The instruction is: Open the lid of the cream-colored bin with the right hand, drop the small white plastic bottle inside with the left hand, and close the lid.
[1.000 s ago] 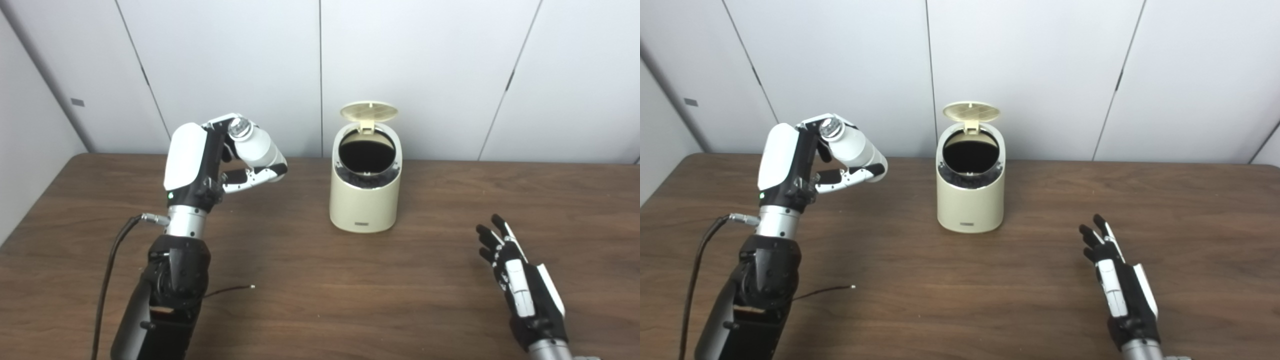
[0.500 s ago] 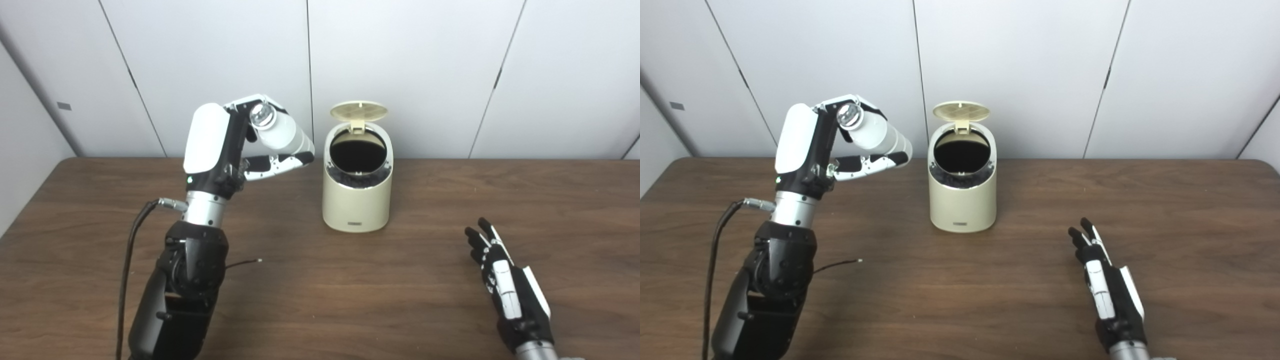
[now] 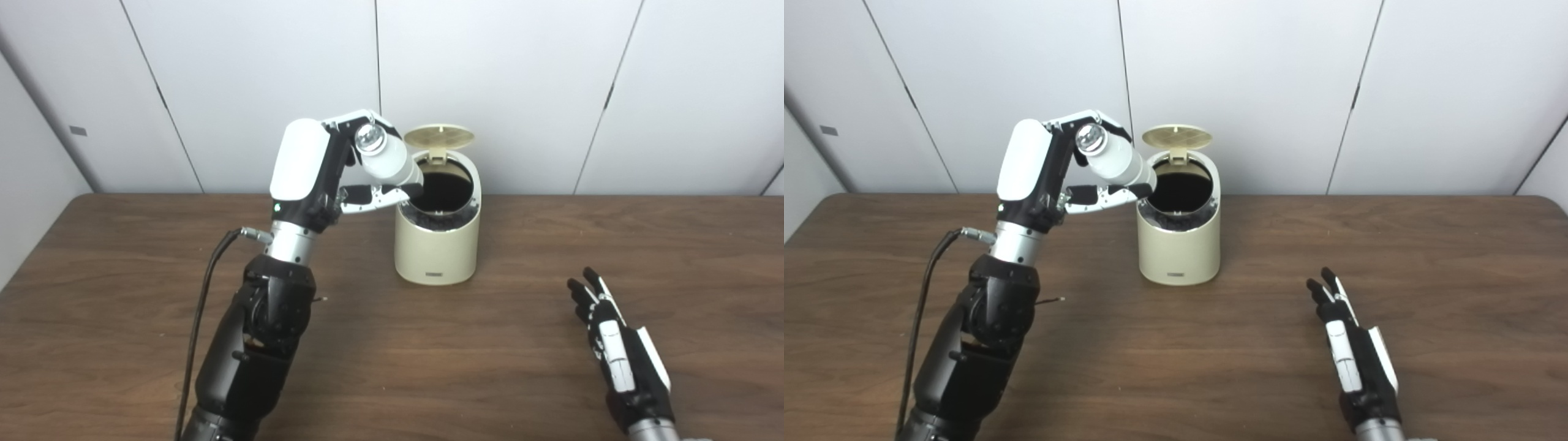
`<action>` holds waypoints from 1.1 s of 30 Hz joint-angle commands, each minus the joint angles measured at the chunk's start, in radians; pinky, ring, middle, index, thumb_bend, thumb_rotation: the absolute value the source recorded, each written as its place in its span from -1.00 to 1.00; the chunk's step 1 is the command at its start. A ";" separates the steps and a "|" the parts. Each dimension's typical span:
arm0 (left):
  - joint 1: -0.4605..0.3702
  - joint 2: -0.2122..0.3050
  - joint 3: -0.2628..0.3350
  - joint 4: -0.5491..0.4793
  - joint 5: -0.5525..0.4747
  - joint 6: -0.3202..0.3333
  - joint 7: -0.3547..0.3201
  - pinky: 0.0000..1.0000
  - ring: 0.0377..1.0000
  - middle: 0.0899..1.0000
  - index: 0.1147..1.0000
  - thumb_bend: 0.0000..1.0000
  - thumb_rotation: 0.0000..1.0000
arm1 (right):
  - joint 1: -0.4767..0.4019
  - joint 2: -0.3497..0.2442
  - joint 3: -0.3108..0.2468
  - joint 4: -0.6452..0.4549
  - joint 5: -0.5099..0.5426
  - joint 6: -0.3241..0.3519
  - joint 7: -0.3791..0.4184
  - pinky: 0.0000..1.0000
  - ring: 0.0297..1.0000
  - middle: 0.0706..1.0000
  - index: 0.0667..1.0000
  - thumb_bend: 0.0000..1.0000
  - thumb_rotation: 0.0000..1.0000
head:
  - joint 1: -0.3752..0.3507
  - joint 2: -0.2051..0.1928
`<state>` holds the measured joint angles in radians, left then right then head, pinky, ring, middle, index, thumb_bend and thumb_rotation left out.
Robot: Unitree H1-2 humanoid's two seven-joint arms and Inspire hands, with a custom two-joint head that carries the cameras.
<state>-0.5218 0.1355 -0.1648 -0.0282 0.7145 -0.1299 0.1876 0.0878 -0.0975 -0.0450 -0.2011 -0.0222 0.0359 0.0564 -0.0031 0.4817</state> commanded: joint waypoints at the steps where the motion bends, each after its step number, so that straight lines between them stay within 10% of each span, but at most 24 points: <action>1: -0.053 -0.009 -0.001 0.008 0.020 -0.030 0.048 -0.34 -0.30 -0.19 -0.05 -0.01 -1.00 | -0.019 0.001 0.001 -0.005 0.008 -0.041 -0.003 0.95 0.91 0.84 0.97 0.21 1.00 | -0.002 0.000; 33: -0.129 0.007 -0.067 0.303 0.123 -0.223 0.317 -0.22 -0.24 -0.20 -0.12 0.00 -1.00 | -0.028 0.004 0.002 0.021 0.008 -0.057 -0.012 0.93 0.91 0.84 0.98 0.25 1.00 | -0.011 -0.008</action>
<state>-0.5896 0.1401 -0.2317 0.2858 0.8296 -0.3318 0.4712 0.0791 -0.0937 -0.0435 -0.1723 -0.0202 0.0031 0.0461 -0.0138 0.4740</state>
